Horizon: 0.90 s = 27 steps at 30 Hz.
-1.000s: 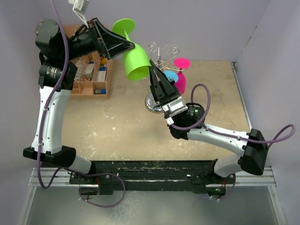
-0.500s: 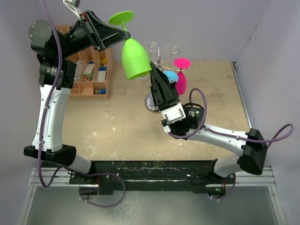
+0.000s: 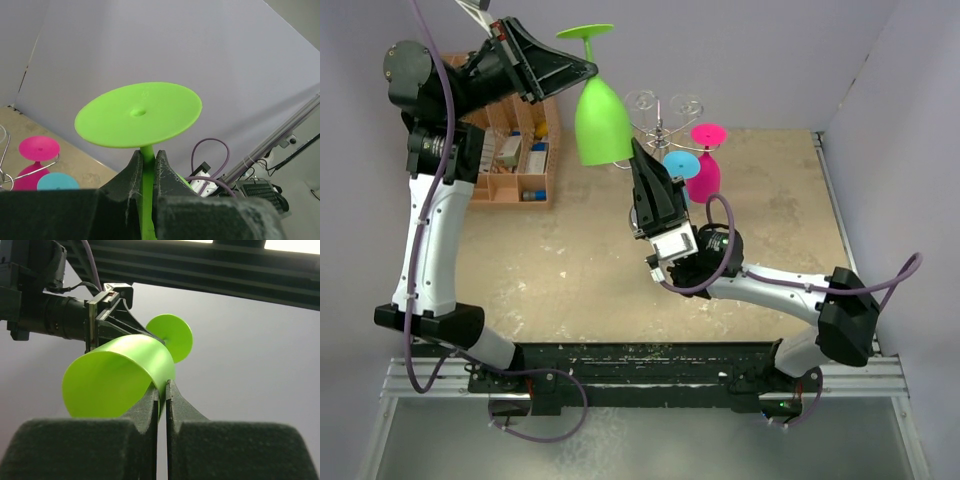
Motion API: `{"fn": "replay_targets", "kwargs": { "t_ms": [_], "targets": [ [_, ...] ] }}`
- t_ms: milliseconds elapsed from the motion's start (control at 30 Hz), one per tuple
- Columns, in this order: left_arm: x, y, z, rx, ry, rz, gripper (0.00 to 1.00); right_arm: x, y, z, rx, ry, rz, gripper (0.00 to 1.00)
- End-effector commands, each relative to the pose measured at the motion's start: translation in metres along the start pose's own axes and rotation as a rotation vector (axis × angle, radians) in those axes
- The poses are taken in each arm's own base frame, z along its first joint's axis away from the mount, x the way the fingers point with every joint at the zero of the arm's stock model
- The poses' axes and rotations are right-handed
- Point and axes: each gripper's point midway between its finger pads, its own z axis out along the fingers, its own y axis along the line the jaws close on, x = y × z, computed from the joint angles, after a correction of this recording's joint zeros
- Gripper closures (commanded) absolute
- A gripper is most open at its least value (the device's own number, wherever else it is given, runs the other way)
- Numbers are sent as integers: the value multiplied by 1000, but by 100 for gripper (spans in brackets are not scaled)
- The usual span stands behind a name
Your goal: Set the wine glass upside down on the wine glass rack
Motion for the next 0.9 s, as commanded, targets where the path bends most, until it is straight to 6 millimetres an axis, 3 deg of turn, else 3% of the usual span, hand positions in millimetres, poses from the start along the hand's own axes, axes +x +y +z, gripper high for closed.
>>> {"fn": "replay_targets", "kwargs": {
  "t_ms": [0,100,167,267,333,433,500,567,600,633,667,767,867],
  "targets": [
    [6,-10,1,63,56,162,100,-14,8,-1,12,-71,97,94],
    [6,-11,0,61,52,196,100,-14,9,-2,16,-73,111,92],
    [5,-15,-1,60,47,236,100,-14,6,-5,26,-67,115,80],
    [1,-21,-4,52,35,316,100,-15,-1,-10,43,-60,115,75],
    [0,-23,-5,43,32,372,100,-21,-14,-14,70,-62,114,57],
    [-1,-28,-10,33,32,468,100,-22,-21,-28,57,-27,99,42],
    [2,-27,-13,17,41,500,100,-24,-27,-35,49,-12,79,42],
    [3,-25,-16,-5,41,538,100,-23,-35,-43,58,26,65,35],
    [4,-23,-18,-21,43,572,100,-24,-40,-49,60,37,65,26],
    [2,-18,-20,-51,35,607,100,-26,-43,-58,56,49,69,9],
    [2,-12,-22,-78,35,646,100,-28,-50,-65,61,59,76,1],
    [9,11,-30,-147,51,749,100,-31,-71,-78,87,129,125,0],
    [27,36,-38,-182,94,809,100,-32,-99,-71,127,239,219,0]
  ]
}}
